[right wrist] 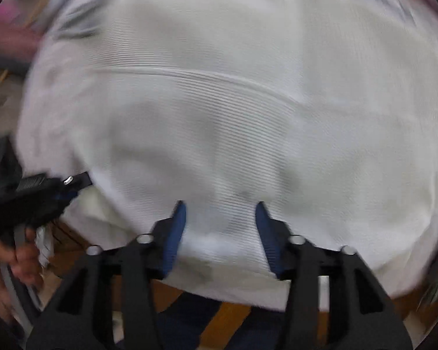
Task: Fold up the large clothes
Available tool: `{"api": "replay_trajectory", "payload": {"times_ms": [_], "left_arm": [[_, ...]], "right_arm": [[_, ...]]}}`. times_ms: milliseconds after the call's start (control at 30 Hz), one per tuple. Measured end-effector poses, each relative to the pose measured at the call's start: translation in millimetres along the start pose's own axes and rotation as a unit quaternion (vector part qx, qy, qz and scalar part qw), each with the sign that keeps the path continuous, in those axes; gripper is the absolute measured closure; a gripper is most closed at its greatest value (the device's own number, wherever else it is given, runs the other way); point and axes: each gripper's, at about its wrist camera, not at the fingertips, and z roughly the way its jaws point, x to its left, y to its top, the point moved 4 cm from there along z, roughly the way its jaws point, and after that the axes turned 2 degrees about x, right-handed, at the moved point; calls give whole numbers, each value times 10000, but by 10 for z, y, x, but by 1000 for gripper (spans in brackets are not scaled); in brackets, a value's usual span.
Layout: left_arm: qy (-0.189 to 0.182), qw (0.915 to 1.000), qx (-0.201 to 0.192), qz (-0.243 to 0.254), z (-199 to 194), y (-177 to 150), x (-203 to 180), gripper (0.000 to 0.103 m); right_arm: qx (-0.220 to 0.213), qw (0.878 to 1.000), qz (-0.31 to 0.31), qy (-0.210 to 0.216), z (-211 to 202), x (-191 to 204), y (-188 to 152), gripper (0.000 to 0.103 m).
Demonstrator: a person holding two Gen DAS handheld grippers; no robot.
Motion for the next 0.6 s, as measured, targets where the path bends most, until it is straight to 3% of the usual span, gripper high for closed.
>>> {"api": "replay_trajectory", "payload": {"times_ms": [67,167,300,467,500,567,600], "left_arm": [[-350,9994,1,-86,-92,-23,-49,98],[-541,9985,74,-10,-158,-37,-143,98],[-813,9966,128,44,-203,-45,-308,98],[-881,9960,137,85,-228,-48,-419,98],[-839,9963,136,105,-234,-31,-395,98],[-823,9965,97,70,-261,17,-338,97],[-872,9961,90,21,-277,44,-325,96]], "right_arm": [[-135,9984,-528,114,-18,274,-84,45],[-351,9915,-1195,374,-37,607,-138,37],[-792,9764,-1998,-203,88,898,-147,32],[-863,9641,-2423,-664,427,991,6,33],[-880,9619,-2498,-678,486,995,19,40],[-897,9593,-2553,-808,445,947,-9,77],[-864,9614,-2493,-785,475,933,26,87]]}}
